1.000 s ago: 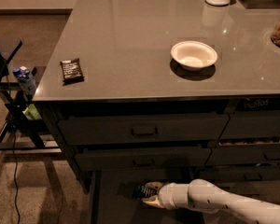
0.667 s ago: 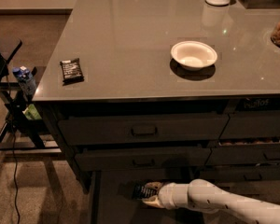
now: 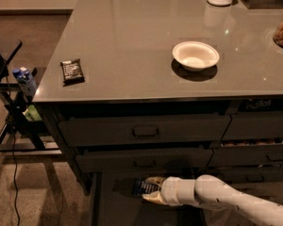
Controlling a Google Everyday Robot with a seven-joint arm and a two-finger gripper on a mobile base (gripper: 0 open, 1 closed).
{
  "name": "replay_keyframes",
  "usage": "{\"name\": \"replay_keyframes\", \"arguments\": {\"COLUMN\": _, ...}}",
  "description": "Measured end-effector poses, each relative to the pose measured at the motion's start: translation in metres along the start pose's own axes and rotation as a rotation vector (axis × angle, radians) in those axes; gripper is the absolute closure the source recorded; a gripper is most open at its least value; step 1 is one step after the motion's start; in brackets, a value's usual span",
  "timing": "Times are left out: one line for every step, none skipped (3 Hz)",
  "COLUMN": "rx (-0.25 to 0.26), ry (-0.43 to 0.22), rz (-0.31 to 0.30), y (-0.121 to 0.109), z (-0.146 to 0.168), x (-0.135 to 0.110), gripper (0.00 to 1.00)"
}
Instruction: Pick rxbar blueberry from bottom drawer and place on counter
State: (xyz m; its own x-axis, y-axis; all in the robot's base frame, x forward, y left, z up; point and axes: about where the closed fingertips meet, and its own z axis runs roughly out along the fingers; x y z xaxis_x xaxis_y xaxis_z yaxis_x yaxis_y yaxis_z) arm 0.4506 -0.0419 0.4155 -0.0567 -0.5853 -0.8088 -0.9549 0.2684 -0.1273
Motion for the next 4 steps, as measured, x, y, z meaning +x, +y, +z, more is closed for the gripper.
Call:
{"name": "replay_keyframes", "arguments": {"rx": -0.002, "ry": -0.033, "rz": -0.038, "y": -0.006, "z": -0.016, "x": -0.036, "gripper": 1.0}}
{"name": "replay_keyframes", "arguments": {"rx": 0.013, "ry": -0.053, "rz": -0.103, "y": -0.016, "z": -0.037, "x": -0.078, "gripper": 1.0}}
{"name": "replay_keyframes", "arguments": {"rx": 0.013, "ry": -0.053, "rz": -0.103, "y": -0.016, "z": -0.037, "x": -0.078, "gripper": 1.0}}
{"name": "replay_keyframes", "arguments": {"rx": 0.038, "ry": -0.054, "rz": -0.113, "y": -0.02, "z": -0.044, "x": -0.091, "gripper": 1.0}}
